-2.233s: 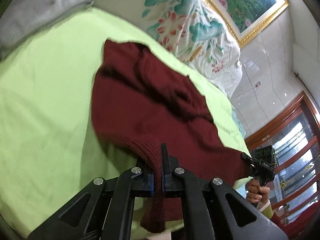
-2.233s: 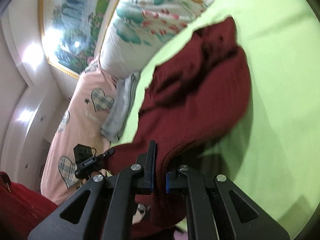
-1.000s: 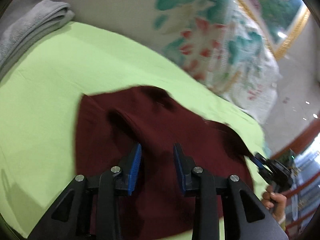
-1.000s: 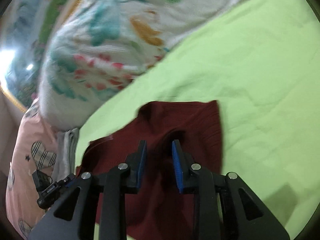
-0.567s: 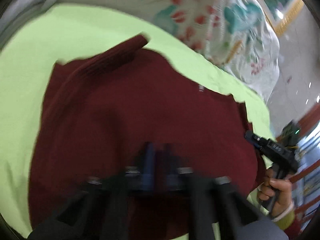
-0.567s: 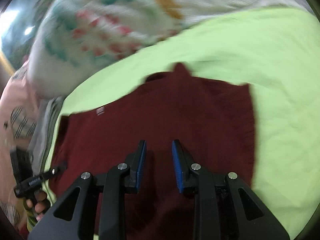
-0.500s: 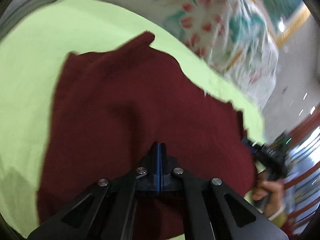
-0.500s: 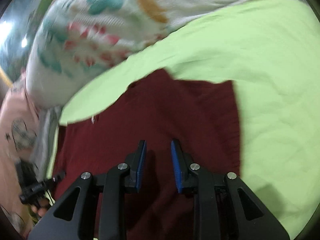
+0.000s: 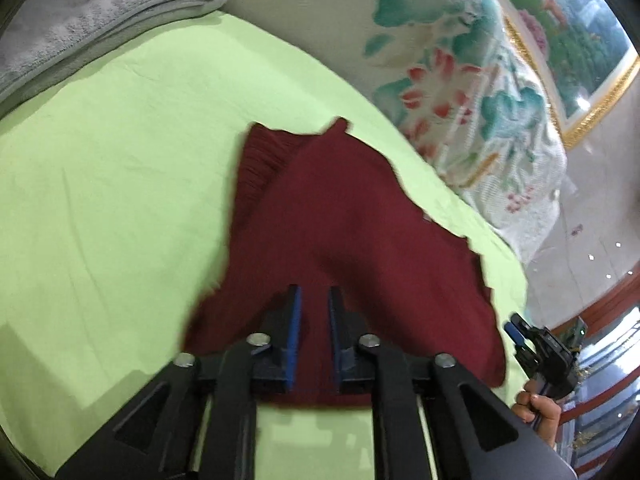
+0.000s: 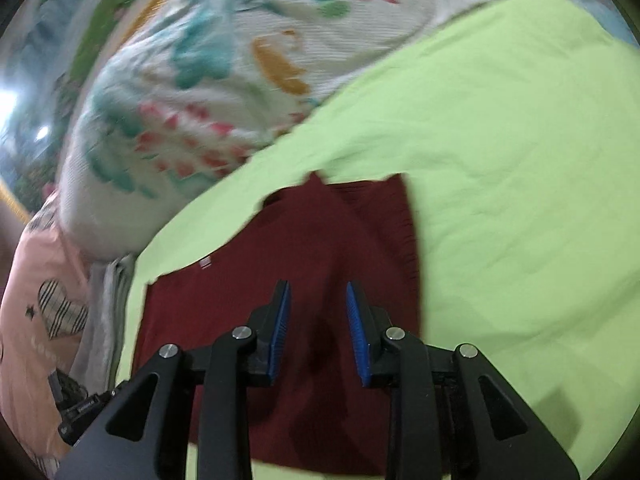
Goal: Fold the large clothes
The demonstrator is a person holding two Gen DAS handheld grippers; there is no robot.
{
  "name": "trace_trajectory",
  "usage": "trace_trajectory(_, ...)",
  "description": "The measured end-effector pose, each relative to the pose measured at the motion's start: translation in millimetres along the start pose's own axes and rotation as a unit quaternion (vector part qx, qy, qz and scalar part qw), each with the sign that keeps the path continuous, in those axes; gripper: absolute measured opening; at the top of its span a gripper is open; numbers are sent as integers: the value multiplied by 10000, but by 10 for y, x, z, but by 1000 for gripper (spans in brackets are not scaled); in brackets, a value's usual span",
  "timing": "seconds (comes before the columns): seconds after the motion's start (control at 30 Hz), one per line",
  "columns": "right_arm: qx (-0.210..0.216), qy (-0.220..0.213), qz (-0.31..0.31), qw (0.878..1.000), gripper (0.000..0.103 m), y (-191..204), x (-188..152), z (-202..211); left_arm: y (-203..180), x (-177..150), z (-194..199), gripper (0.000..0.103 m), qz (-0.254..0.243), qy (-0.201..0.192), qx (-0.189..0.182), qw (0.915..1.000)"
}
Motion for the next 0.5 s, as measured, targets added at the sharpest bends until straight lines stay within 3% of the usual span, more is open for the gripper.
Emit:
trace_trajectory(0.13,445,340,801,9952,30,617,-289,24,-341,-328,20,29,-19,183,-254,9995)
trace_trajectory(0.23,836,591,1530,9829,30,1197,-573,-12,-468,-563,-4,41,71,328,-351,9988)
trace_trajectory(0.3,989,660,1891,9747,30,1470,-713,-59,-498,-688,-9,43,154,372,-361,9985)
trace_trajectory(0.37,1063,871,2129,9674,30,1645,-891,-195,-478,-797,1,45,264,444,-398,9979)
trace_trajectory(0.5,916,1565,2138,9599,30,1555,-1282,-592,-342,-912,36,49,489,493,-329,9970)
Point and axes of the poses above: each gripper's, at about its wrist camera, not at the fingertips, and z roughly against the way its jaws point, y to its left, x to its top, the point moved 10 cm from there along -z, roughly the way its jaws point, and after that the axes turned 12 degrees about -x, right-handed, at the moved point
